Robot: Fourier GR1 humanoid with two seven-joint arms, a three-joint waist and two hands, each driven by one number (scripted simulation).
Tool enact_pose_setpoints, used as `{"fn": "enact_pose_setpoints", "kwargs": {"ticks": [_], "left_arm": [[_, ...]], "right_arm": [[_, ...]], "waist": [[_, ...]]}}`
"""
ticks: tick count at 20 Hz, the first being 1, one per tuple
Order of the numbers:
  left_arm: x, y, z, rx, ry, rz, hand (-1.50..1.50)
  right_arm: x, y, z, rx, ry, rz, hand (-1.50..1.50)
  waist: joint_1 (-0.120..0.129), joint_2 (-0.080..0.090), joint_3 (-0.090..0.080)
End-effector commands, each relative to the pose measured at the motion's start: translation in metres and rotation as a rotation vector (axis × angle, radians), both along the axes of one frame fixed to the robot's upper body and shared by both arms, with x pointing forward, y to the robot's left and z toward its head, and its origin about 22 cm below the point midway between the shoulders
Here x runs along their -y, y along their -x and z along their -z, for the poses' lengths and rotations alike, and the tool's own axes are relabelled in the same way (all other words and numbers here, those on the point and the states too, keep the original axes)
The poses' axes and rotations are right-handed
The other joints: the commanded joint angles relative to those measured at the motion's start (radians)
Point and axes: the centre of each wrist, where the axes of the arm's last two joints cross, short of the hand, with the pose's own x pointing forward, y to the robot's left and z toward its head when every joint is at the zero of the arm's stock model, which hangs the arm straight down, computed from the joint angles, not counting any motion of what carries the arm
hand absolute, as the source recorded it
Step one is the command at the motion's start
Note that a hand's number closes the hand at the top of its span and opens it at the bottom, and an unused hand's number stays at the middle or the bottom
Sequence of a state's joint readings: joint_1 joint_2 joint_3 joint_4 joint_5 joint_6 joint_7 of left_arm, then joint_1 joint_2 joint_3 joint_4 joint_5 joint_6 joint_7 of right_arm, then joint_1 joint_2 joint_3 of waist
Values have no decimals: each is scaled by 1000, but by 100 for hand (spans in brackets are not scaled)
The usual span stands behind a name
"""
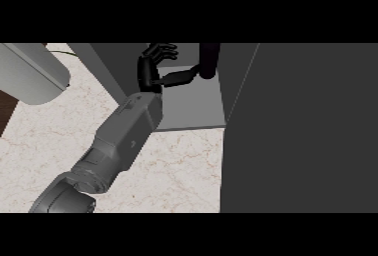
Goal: Pick up the wine, place it into the cabinet and close the cabinet
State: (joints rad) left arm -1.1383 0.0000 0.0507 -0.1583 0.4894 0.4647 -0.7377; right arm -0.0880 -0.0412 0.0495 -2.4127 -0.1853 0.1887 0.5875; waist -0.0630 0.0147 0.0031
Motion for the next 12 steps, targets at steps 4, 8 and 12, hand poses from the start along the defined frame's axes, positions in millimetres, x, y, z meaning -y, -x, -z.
{"fn": "enact_pose_setpoints", "kwargs": {"ticks": [4,8,12], "left_arm": [[-13,8,22,-32,-69,-60,-150],[-13,7,20,-52,-119,-67,-150],[-29,16,41,-41,-153,-73,-150]], "right_arm": [[3,16,0,28,-35,-31,-150],[0,9,-1,31,-14,-22,-150],[-5,8,-2,25,-31,-35,-150]], "waist": [[-7,8,-3],[-9,11,-4],[-11,15,-5]]}}
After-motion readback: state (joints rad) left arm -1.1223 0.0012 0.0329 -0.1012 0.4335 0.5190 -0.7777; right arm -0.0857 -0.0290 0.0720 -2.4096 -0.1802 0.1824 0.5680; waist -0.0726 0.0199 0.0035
